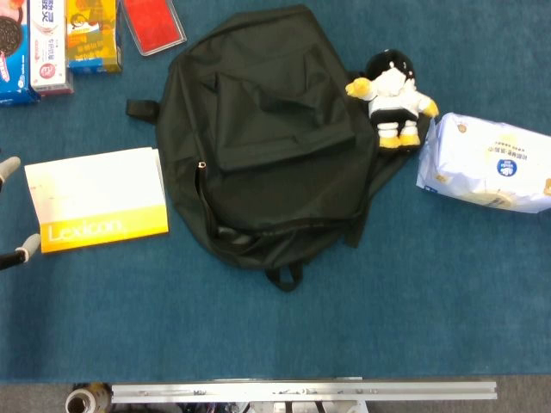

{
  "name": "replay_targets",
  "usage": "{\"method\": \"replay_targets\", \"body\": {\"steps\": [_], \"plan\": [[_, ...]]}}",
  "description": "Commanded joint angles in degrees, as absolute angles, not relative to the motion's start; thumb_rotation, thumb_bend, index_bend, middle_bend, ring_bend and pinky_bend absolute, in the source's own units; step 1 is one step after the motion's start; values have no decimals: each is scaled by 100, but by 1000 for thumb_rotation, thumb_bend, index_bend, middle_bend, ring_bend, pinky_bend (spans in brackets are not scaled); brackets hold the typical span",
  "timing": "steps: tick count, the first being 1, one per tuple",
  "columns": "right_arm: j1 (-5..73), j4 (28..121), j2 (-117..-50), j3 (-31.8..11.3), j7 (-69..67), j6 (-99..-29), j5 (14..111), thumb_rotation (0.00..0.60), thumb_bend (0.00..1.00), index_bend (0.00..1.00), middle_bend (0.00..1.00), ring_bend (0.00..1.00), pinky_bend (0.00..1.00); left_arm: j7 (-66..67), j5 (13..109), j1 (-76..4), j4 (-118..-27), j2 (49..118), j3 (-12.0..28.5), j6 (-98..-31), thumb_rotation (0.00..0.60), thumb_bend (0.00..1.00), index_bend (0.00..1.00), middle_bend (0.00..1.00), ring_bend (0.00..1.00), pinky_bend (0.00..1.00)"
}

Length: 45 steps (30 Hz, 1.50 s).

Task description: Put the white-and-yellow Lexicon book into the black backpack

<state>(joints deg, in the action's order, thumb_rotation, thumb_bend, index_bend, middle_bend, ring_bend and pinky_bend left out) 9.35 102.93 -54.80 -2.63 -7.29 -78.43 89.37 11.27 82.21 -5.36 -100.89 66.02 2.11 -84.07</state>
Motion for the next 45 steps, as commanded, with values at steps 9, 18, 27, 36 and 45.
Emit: {"method": "replay_targets", "body": {"steps": [9, 18, 27, 36, 45], "plan": [[1035, 10391, -5403, -444, -699, -7878, 8800, 600, 193, 286, 294, 129, 194, 1134, 8271, -546, -10077, 6595, 153, -8336, 600, 142, 172, 124, 51, 89], [1165, 10389, -5383, -537, -784, -7719, 8649, 600, 193, 286, 294, 129, 194, 1331, 8297, -688, -10033, 6661, -13, -7911, 600, 142, 175, 124, 51, 89], [1188, 10279, -5462, -484, -840, -7696, 8722, 600, 193, 286, 294, 129, 193, 1582, 8030, -1039, -9954, 6837, -149, -7033, 600, 142, 176, 125, 52, 89], [1144, 10168, -5495, -429, -926, -7768, 8781, 600, 193, 286, 294, 129, 194, 1619, 7501, -1510, -9637, 7122, -8, -6178, 600, 142, 175, 125, 52, 89], [1100, 10134, -5468, -386, -973, -7808, 8793, 600, 193, 286, 294, 129, 194, 1257, 7276, -1927, -9098, 7365, 129, -5577, 600, 142, 171, 125, 52, 89]]}}
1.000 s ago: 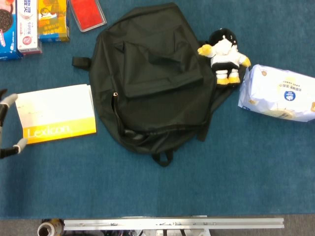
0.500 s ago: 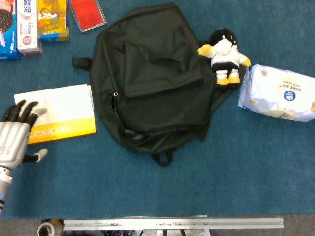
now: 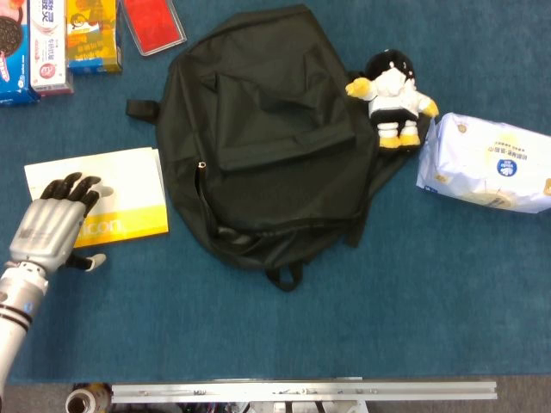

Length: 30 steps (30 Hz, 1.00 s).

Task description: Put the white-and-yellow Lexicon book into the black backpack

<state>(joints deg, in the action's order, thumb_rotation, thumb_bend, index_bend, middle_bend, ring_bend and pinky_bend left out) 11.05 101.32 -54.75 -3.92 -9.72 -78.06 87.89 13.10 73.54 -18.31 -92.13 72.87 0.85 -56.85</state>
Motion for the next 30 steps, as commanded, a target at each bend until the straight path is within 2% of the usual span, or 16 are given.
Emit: {"method": "replay_targets", "body": {"steps": [1, 14, 30], "plan": [[1095, 10132, -5463, -382, -971, -7812, 8793, 600, 193, 286, 294, 129, 194, 1244, 7242, -1954, -9051, 7392, 139, -5541, 600, 142, 171, 125, 52, 89], [1068, 10088, -5440, -338, -1033, -7787, 8770, 600, 193, 286, 294, 129, 194, 1182, 6803, -2149, -8703, 7554, 104, -5196, 600, 142, 152, 125, 52, 89], [1020, 10129, -5389, -308, -1009, -7806, 8740, 600, 193, 286, 294, 129, 194, 1124, 6542, -2252, -8457, 7663, 87, -5112, 600, 142, 154, 127, 55, 89]]}}
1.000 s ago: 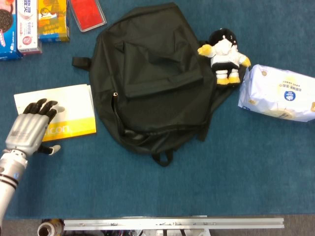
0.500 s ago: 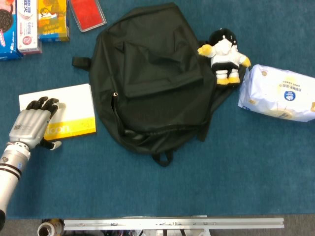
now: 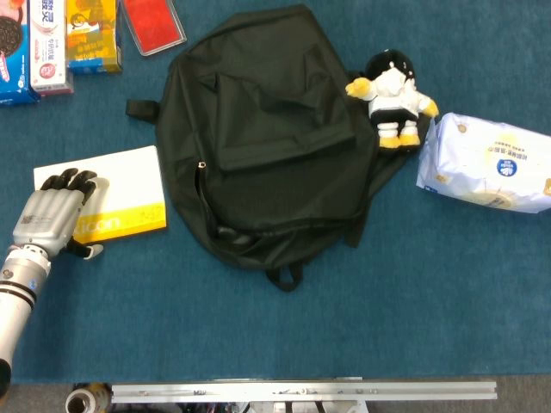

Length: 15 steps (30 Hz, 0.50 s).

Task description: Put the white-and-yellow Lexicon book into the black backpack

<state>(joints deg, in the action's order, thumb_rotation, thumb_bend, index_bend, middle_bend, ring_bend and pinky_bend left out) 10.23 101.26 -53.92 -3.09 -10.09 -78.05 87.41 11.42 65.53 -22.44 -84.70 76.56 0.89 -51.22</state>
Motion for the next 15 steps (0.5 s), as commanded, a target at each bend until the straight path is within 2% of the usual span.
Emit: {"method": "replay_targets", "body": {"steps": [1, 4, 11, 15], "plan": [[1019, 10133, -5386, -308, -1009, -7807, 8739, 600, 193, 286, 294, 129, 194, 1117, 6536, -2257, -8449, 7665, 85, -5107, 600, 142, 155, 128, 56, 89], [1013, 10137, -5379, -306, -1006, -7811, 8740, 600, 193, 286, 294, 129, 194, 1092, 6532, -2272, -8432, 7668, 79, -5100, 600, 152, 155, 133, 58, 89], [997, 10137, -5373, -295, -989, -7806, 8722, 600, 194, 286, 294, 129, 194, 984, 6524, -2305, -8444, 7637, 77, -5069, 600, 274, 155, 145, 60, 89], [990, 10134, -5374, -292, -990, -7808, 8719, 600, 193, 286, 294, 129, 194, 942, 6528, -2312, -8418, 7662, 83, -5093, 600, 300, 161, 157, 65, 89]]}}
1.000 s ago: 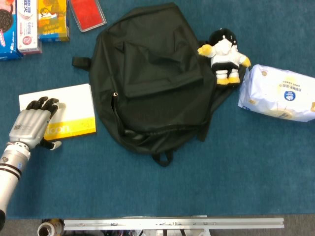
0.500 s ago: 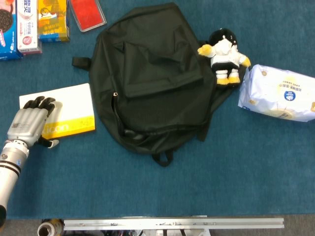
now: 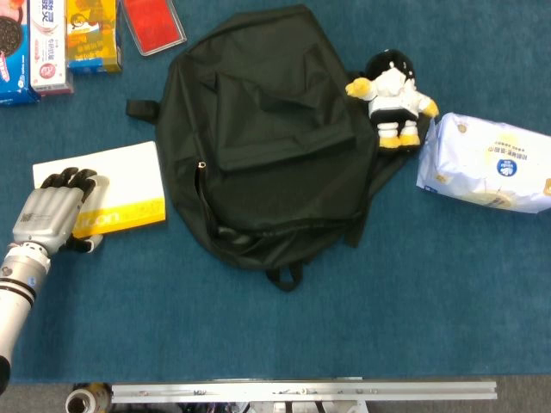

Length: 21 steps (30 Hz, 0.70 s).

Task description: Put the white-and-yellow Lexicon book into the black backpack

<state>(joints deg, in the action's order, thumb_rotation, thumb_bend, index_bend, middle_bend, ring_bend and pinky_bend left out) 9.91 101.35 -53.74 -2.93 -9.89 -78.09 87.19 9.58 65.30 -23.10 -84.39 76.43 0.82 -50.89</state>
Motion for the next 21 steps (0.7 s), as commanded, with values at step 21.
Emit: {"method": "replay_targets", "body": {"steps": [21], "plan": [[942, 10135, -5350, -298, -1007, -7835, 8666, 600, 193, 286, 294, 129, 193, 813, 6901, -1997, -7637, 8360, 310, -6314, 600, 363, 507, 418, 295, 212]]}}
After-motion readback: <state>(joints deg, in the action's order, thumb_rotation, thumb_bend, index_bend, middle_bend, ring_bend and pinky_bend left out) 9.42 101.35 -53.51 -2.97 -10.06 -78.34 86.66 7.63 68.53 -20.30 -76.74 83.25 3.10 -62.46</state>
